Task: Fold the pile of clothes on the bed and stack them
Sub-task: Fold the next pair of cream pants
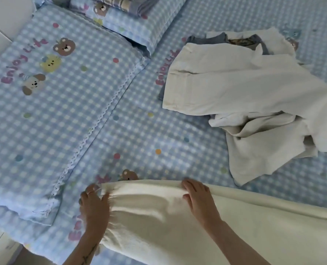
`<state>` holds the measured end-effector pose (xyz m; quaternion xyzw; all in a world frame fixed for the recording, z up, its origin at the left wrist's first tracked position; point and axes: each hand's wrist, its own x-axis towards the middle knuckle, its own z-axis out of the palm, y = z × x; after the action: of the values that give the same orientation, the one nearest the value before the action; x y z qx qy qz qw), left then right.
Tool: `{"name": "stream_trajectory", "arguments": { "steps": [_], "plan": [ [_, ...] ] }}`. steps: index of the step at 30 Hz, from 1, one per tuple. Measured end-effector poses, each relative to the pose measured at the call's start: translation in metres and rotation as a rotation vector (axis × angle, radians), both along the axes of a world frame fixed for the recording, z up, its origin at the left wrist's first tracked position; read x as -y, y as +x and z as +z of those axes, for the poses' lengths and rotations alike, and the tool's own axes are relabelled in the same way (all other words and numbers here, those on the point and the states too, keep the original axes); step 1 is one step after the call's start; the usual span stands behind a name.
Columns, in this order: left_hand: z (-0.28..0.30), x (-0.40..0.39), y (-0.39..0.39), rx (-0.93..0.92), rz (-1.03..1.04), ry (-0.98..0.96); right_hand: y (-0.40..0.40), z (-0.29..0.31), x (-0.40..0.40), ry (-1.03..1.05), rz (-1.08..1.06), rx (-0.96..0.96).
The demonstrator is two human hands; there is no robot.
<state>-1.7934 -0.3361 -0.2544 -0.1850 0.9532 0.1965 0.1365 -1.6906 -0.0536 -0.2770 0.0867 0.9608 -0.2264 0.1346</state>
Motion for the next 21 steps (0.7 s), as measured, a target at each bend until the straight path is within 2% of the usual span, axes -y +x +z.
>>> {"name": "stream_trajectory", "arguments": {
  "steps": [2, 4, 6, 8, 14, 17, 21],
  "plan": [
    [-0.001, -0.033, 0.011, -0.208, -0.301, -0.143, 0.012, 0.005, -0.021, 0.065, -0.042, -0.038],
    [0.0, -0.081, 0.028, -0.342, -0.759, -0.072, 0.031, 0.008, -0.048, 0.13, -0.085, -0.058],
    [-0.004, -0.129, 0.042, -0.29, -1.097, 0.016, 0.056, 0.01, -0.077, 0.213, -0.104, -0.079],
    [-0.01, -0.167, 0.045, -0.204, -1.242, 0.014, 0.086, 0.013, -0.113, 0.303, -0.118, -0.073],
    [-0.038, -0.192, 0.026, -0.265, -1.218, 0.001, 0.183, 0.034, -0.23, 0.504, -0.269, 0.144],
    [-0.043, -0.195, 0.02, -0.187, -1.153, -0.035, 0.198, 0.035, -0.272, 0.595, -0.341, 0.136],
    [-0.039, -0.215, 0.025, -0.221, -1.005, -0.089, 0.183, 0.026, -0.3, 0.519, -0.442, 0.037]
  ]
}}
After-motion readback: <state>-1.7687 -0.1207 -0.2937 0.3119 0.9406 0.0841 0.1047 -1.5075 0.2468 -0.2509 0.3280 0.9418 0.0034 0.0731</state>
